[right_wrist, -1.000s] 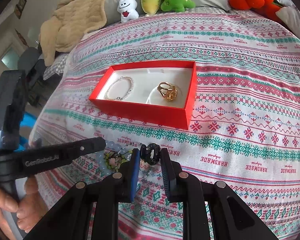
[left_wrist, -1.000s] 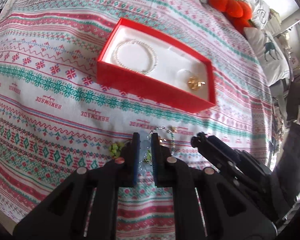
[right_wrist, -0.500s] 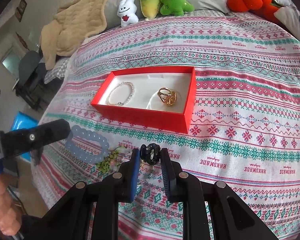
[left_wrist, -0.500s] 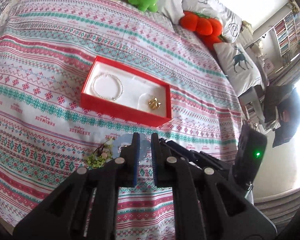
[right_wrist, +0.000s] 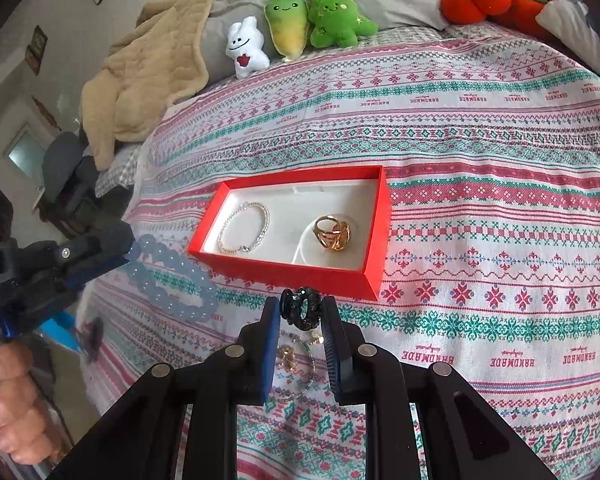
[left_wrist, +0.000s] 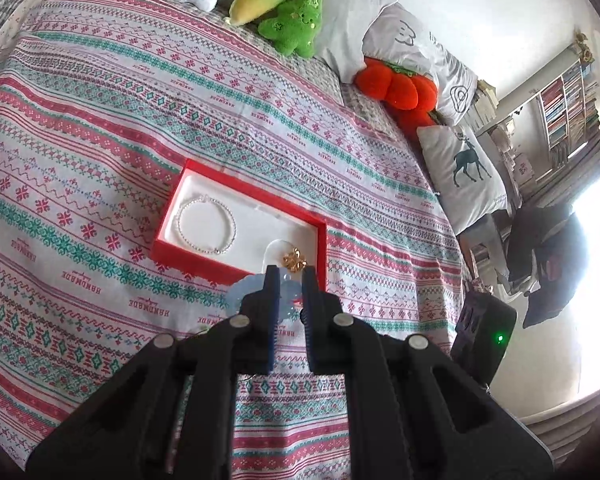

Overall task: Organize jewelry
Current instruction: 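Carry the blue bracelet and black ring into the red box and release both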

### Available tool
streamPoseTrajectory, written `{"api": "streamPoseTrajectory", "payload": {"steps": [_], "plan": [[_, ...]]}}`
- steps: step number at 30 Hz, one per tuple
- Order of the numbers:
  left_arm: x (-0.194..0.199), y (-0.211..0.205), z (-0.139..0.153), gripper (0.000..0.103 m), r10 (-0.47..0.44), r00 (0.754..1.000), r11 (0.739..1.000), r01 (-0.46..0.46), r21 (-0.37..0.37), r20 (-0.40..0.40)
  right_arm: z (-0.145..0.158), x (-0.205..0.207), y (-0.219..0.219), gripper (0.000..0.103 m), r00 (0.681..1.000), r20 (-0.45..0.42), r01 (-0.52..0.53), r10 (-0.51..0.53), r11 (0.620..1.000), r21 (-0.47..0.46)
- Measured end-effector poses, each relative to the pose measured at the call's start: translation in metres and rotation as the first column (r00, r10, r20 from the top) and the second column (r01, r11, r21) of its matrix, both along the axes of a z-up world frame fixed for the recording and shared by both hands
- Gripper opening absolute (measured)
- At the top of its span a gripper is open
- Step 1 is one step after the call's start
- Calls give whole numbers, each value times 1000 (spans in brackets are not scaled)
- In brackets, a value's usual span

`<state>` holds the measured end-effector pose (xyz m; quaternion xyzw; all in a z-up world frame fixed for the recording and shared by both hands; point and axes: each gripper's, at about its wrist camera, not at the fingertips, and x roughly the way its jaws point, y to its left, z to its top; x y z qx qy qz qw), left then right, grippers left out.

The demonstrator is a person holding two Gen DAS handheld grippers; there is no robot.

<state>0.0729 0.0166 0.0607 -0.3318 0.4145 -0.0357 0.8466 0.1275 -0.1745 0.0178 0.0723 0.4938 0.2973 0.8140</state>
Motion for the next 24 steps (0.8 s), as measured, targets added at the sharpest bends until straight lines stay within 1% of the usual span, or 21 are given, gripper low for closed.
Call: {"api": "streamPoseTrajectory", "payload": {"steps": [2, 6, 9, 12, 15, 20, 23, 24], "plan": [[5, 4, 0, 12, 14, 1000, 1000, -14, -20, 11, 1, 7, -2, 21, 1000, -13, 22, -21, 999, 31], [18, 8, -6, 12, 40, 999, 999, -40, -27, 11, 1, 23, -5, 21, 997, -32, 66, -64, 995, 77], [25, 13, -9, 12, 58, 998, 998, -58, -28, 18, -2, 32, -2, 21, 996, -54, 75, -69, 990, 118], [32, 17, -12, 12, 70, 997, 997, -69, -34, 28, -5, 36, 4, 21, 996, -64, 75, -67, 988, 138], [39, 18, -12, 12, 73, 997, 996, -71, -45, 37, -7, 39, 11, 21, 996, -61, 76, -68, 988, 137], [46, 18, -11, 12, 65, 996, 997, -62, -42, 63, -12, 43, 20, 21, 996, -49, 75, -70, 990, 119], [51, 19, -17, 12, 59, 997, 998, -57, -30, 49, -16, 46, 23, 21, 996, -38, 80, -77, 992, 99], [53, 19, -21, 10, 55, 998, 998, -54, -30, 39, -17, 48, 23, 21, 996, -37, 82, -79, 992, 94]]}}
